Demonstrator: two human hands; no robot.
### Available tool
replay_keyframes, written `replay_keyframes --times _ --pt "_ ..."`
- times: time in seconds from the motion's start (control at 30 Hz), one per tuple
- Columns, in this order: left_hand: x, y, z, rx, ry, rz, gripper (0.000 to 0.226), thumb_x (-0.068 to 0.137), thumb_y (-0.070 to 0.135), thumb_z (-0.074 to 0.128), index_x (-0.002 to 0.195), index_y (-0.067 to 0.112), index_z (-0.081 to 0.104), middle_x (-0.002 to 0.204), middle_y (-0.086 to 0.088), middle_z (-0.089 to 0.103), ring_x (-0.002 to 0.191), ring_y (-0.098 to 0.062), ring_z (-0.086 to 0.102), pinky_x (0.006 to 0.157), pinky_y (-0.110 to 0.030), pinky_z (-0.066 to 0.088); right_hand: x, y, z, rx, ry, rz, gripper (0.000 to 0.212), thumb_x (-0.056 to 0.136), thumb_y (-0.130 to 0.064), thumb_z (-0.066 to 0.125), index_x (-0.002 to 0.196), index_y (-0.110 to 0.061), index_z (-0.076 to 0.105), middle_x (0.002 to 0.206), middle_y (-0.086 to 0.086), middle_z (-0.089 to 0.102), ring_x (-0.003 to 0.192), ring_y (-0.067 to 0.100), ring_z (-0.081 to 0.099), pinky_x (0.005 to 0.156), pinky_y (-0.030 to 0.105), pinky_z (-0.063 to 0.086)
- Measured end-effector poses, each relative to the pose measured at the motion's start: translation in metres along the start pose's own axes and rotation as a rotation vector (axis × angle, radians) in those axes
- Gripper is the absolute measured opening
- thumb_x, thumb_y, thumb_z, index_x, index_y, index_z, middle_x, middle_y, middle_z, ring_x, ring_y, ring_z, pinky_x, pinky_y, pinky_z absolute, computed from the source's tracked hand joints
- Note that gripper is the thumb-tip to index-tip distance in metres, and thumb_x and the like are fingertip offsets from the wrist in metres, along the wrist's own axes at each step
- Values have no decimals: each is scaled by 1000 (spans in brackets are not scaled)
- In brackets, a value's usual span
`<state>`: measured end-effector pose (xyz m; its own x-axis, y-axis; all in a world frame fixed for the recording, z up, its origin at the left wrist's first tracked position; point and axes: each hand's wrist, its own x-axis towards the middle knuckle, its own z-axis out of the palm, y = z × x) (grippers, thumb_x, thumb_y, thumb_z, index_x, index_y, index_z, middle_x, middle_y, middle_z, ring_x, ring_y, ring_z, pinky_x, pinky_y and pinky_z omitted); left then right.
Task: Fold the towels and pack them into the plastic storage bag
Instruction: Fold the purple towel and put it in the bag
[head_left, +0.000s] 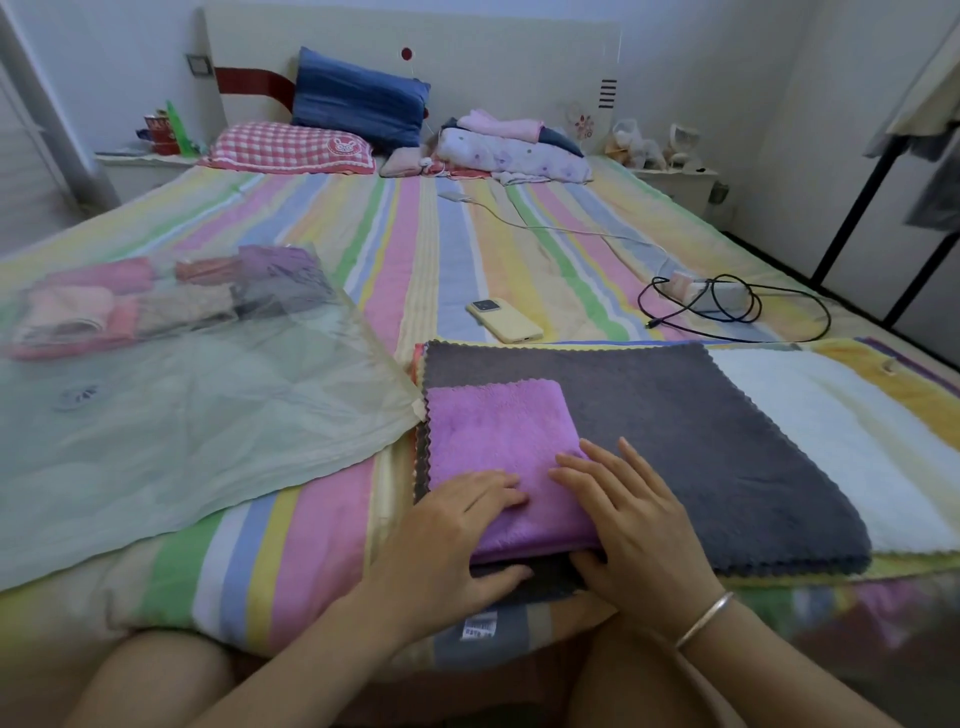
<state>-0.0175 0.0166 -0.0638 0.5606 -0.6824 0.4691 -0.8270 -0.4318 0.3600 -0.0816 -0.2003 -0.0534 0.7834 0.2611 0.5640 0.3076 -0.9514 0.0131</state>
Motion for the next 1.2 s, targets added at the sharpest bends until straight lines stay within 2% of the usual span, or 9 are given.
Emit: replay_keyframes --times 0.13,0.33,0.47,0.53,0.7,0.83,0.97,1.1,1.2 --pt "-1 -1 -6 -85 55 -39 55 74 25 66 127 18 55 144 6 45 136 -7 39 112 -22 31 12 7 -3 229 210 53 30 77 -23 61 103 -10 68 114 -2 68 114 16 61 103 42 44" --pt "-3 -10 -19 -321 164 -152 42 66 4 61 105 19 67 114 14 68 118 -1 58 99 -27 47 18 10 -7 490 150 60 26 89 -24 56 110 -11 65 121 -3 64 120 12 57 102 39 46" --pt "-3 -4 -37 -513 230 -186 17 78 22 69 95 22 71 91 6 72 88 -13 68 76 -29 53 4 4 -25 628 165 141 17 91 -28 53 101 -18 62 92 -14 65 79 5 65 65 25 51" --pt "-6 6 -39 -559 229 -203 12 80 27 69 91 22 71 85 3 72 81 -16 68 70 -30 53 -3 -1 -28 717 190 214 20 94 -36 49 94 -19 60 79 -12 61 66 10 60 54 32 48" --pt "6 13 -26 -502 265 -446 7 84 33 72 86 35 65 85 26 70 77 6 65 68 -9 47 -3 -8 -19 767 199 435 38 91 -55 45 92 -21 62 71 0 62 62 17 58 53 42 47" --pt "22 -2 -11 -355 288 -611 28 88 33 66 67 20 55 61 10 59 60 -5 53 59 -22 41 16 -2 -6 600 135 638 30 93 -44 48 78 -19 54 59 -2 55 56 14 51 55 40 42" --pt "34 -15 -5 -249 194 -716 29 90 39 63 69 22 53 68 10 54 69 -11 54 61 -24 37 36 7 10 419 -97 826 33 96 -41 45 73 -17 47 69 -1 58 72 25 56 62 37 40" --pt "40 -14 -9 -307 242 -839 25 82 35 74 85 31 50 85 10 59 89 -18 62 83 -35 50 44 8 19 344 -245 950 34 96 -47 40 74 -22 46 79 -1 59 81 25 59 66 33 40" --pt "44 -6 -13 61 347 -537 52 80 21 72 126 23 49 126 4 56 112 -19 58 92 -35 49 48 9 19 296 -304 987 32 95 -49 41 80 -22 47 98 7 65 95 31 60 71 33 39"
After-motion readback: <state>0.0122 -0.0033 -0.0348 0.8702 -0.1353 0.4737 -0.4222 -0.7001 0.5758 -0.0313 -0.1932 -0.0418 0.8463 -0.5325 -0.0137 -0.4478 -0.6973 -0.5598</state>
